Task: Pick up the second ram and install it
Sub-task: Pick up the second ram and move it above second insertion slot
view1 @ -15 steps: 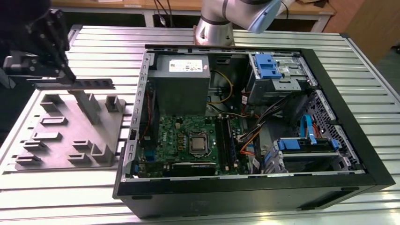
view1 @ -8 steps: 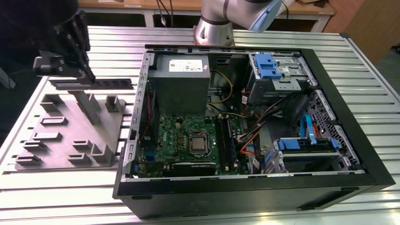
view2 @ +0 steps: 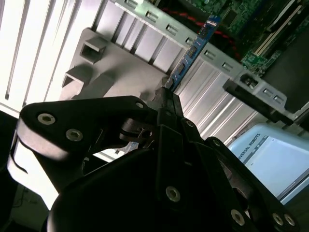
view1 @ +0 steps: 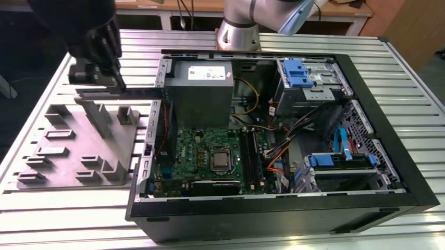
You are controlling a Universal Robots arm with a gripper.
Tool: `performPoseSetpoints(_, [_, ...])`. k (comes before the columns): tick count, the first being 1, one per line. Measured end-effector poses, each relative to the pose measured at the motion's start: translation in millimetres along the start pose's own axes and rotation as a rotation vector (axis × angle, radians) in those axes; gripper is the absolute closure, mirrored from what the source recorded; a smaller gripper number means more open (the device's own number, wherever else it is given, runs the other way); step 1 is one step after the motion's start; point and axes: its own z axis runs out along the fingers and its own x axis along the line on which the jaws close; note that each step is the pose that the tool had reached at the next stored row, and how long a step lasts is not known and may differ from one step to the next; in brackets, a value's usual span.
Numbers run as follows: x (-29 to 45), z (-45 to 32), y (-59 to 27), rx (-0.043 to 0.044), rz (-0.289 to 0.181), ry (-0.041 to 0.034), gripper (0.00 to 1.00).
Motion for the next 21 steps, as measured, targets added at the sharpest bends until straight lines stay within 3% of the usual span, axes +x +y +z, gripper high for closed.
performPoseSetpoints(21, [-0.2, 0.4, -89.1, 0.0, 0.0, 0.0, 0.92])
